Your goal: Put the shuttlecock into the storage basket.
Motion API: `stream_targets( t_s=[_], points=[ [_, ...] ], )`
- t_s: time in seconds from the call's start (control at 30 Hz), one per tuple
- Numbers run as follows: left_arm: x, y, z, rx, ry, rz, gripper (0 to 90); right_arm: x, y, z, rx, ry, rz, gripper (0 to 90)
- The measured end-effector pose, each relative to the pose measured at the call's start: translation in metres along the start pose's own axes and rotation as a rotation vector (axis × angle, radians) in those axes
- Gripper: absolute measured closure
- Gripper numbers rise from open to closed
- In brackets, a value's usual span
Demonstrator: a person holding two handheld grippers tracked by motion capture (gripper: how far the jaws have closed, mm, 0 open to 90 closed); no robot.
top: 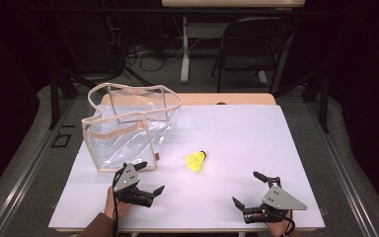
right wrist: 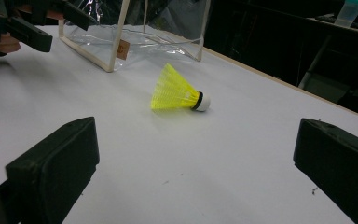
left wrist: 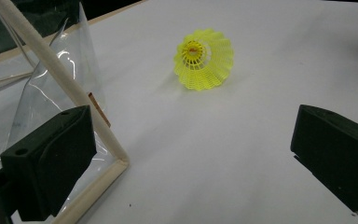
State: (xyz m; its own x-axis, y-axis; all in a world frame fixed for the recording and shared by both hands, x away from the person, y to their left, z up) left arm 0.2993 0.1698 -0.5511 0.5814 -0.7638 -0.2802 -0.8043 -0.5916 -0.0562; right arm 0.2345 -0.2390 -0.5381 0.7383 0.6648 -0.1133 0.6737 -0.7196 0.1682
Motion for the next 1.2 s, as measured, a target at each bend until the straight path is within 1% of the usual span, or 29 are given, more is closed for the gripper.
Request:
stream_targets(
  t_s=[0.23,0.33,0.4,0.63,0.7,0.8,0.87,1.03,1.2],
  points=[
    [0.006,-0.003,-0.007,0.017,0.009,0.001,0.1,0.001,0.000,0.000,0.000,-0.004,0.002,0.0],
    [0.009,-0.004,-0.010,0.016,0.011,0.006,0.1,0.001,0.000,0.001,0.002,-0.005,0.002,0.0],
    [0.012,-0.004,-0.012,0.019,0.005,0.011,0.0,0.001,0.000,0.001,0.008,-0.004,-0.002,0.0],
    [0.021,-0.003,-0.019,0.031,0.007,0.031,0.0,0.001,0.000,0.001,0.008,-0.007,-0.002,0.0],
    [0.022,-0.003,-0.020,0.035,0.009,0.025,0.0,0.001,0.000,0.001,0.009,-0.010,-0.003,0.0],
    [0.024,-0.003,-0.022,0.038,0.014,0.030,0.0,0.001,0.001,0.001,0.012,-0.010,-0.004,0.0],
    [0.026,-0.003,-0.025,0.048,0.012,0.039,0.0,0.001,0.001,0.001,0.013,-0.010,-0.004,0.0],
    [0.031,-0.002,-0.032,0.066,0.015,0.045,0.0,0.001,0.001,0.001,0.013,-0.011,-0.003,0.0],
    [0.039,-0.003,-0.040,0.078,0.010,0.067,0.4,0.002,0.001,0.001,0.017,-0.012,-0.004,0.0]
  ],
)
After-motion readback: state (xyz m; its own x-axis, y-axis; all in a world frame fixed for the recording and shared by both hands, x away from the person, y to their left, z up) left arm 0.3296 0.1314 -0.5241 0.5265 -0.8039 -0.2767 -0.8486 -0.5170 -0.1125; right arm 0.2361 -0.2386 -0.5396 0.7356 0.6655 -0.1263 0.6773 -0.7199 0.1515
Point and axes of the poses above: each handheld gripper's, and its own axes: x roughly forward along the jaws, z roughly out of its underside, y roughly to its right, the point moved 1 cm from there along x, roughly forward along the jaws, and after that the axes turned 8 degrees about y, right-handed, at the moved point
